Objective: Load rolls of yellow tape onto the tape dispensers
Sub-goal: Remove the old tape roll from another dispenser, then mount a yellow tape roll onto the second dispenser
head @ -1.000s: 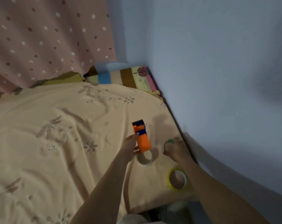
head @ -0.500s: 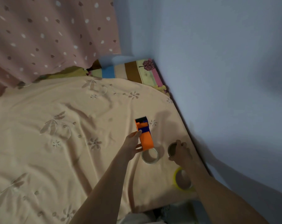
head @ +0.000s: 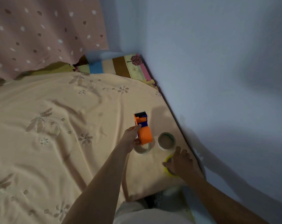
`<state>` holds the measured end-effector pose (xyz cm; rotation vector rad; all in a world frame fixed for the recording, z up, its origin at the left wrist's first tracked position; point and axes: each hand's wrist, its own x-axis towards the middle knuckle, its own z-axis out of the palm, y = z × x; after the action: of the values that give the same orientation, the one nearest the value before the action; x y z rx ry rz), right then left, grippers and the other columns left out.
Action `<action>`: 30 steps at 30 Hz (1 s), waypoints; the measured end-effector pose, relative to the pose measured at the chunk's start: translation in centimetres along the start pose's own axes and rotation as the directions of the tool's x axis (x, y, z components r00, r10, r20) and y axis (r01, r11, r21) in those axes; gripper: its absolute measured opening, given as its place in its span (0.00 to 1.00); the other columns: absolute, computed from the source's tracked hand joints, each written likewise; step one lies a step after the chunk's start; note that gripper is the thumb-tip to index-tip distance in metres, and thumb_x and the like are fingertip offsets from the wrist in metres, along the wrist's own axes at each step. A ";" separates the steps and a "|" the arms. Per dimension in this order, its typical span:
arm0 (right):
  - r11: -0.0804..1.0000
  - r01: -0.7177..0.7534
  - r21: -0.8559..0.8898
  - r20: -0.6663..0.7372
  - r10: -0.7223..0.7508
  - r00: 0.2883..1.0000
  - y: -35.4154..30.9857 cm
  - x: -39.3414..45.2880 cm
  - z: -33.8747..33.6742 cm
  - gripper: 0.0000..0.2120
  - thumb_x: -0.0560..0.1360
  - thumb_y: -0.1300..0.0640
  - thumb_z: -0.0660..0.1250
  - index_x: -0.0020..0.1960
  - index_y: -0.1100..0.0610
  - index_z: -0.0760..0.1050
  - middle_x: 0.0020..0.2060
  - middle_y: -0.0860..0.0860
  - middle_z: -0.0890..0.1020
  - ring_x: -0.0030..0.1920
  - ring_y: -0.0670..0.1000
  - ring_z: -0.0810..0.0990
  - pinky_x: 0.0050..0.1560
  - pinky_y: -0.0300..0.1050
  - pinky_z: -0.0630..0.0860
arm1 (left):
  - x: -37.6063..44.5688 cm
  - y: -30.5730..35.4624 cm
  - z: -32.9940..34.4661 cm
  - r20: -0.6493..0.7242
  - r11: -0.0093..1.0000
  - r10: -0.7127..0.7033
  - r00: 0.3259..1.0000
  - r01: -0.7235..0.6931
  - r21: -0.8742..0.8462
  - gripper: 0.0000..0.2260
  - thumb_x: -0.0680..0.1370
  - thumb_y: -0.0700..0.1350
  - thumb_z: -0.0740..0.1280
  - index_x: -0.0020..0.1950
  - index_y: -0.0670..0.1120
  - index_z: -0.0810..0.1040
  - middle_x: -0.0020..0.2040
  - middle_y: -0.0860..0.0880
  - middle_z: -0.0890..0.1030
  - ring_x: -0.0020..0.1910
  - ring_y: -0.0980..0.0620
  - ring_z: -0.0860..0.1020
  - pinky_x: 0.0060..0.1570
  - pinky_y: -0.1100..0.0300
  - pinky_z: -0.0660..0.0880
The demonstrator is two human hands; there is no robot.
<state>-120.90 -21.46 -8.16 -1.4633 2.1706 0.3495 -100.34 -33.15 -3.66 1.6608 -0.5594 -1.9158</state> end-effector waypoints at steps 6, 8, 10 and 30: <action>0.998 0.029 -0.047 0.207 -0.019 0.978 0.1 -1.2 1.2 0.55 0.67 0.45 0.78 0.80 0.50 0.45 0.73 0.59 0.59 0.69 0.63 0.67 0.65 0.57 0.70 | -1.2 -1.1 -0.5 0.011 1.000 0.010 1.000 -0.010 0.005 0.24 0.80 0.53 0.69 0.73 0.45 0.71 0.70 0.43 0.75 0.65 0.34 0.76 0.66 0.38 0.74; 0.992 0.054 -0.111 0.180 -0.034 0.983 0.0 -1.3 1.4 0.52 0.68 0.47 0.77 0.80 0.49 0.47 0.74 0.59 0.59 0.69 0.63 0.68 0.64 0.55 0.71 | -1.7 -1.3 -1.0 0.017 1.000 0.010 1.000 -0.010 0.003 0.25 0.80 0.53 0.69 0.74 0.45 0.71 0.70 0.43 0.75 0.66 0.34 0.76 0.67 0.37 0.73; 0.990 0.067 -0.121 0.153 -0.048 0.987 0.1 -1.4 1.3 0.50 0.68 0.46 0.76 0.80 0.49 0.49 0.73 0.59 0.61 0.67 0.63 0.69 0.63 0.54 0.71 | -2.3 -1.4 -1.4 0.017 1.000 0.013 1.000 -0.014 0.012 0.24 0.80 0.53 0.69 0.73 0.45 0.71 0.70 0.43 0.75 0.66 0.35 0.75 0.67 0.37 0.74; 0.280 -0.041 0.959 0.134 -0.321 0.938 -6.5 -1.7 -11.5 0.25 0.77 0.44 0.69 0.69 0.53 0.69 0.58 0.56 0.79 0.54 0.59 0.83 0.56 0.59 0.82 | -7.2 1.5 -0.6 0.088 0.938 0.337 0.937 -0.327 -0.110 0.20 0.82 0.53 0.66 0.73 0.50 0.72 0.60 0.50 0.82 0.58 0.47 0.80 0.52 0.53 0.80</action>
<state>-117.35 -28.06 2.84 -0.7413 1.4012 -0.7100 -98.84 -29.68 2.67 1.3148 -0.7305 -1.7569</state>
